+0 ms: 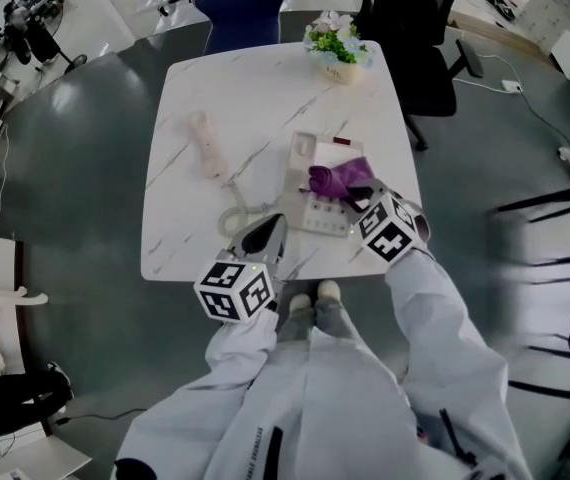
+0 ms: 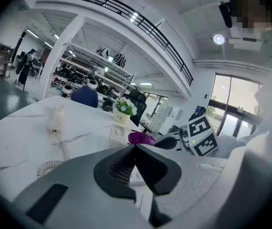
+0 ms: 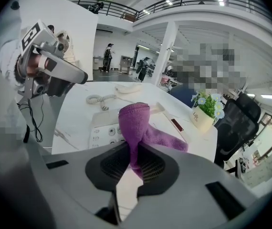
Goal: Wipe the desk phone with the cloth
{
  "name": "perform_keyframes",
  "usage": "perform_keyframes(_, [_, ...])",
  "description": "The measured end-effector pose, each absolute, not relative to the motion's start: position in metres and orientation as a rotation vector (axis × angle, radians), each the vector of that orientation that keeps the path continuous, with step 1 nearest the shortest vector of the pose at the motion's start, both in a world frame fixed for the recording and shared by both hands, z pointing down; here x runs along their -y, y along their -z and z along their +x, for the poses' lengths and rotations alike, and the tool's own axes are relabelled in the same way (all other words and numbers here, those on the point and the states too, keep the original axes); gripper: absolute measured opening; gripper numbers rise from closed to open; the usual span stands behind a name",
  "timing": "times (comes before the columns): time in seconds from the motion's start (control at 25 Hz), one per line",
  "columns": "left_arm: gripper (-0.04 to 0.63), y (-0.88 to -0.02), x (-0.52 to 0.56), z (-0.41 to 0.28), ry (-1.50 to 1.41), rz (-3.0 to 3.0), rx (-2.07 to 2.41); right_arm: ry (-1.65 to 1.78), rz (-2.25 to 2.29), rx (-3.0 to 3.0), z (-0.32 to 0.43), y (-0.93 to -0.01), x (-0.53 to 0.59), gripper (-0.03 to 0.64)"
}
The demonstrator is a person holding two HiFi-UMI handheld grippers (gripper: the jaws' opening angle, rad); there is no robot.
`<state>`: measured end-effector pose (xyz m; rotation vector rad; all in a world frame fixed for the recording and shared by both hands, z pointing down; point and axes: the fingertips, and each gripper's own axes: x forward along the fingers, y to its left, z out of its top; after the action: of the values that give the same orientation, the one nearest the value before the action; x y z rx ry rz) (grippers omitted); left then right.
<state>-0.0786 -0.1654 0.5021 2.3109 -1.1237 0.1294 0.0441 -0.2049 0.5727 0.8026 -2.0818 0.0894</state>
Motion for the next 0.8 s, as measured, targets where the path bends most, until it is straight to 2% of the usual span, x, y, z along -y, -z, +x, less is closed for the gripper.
perform_keyframes(0.8, [-0.002,-0.508,0.146,-0.086,-0.137,2.317,1.058,-0.173,0.783,2.067,0.032,-0.583,0.164,0.034])
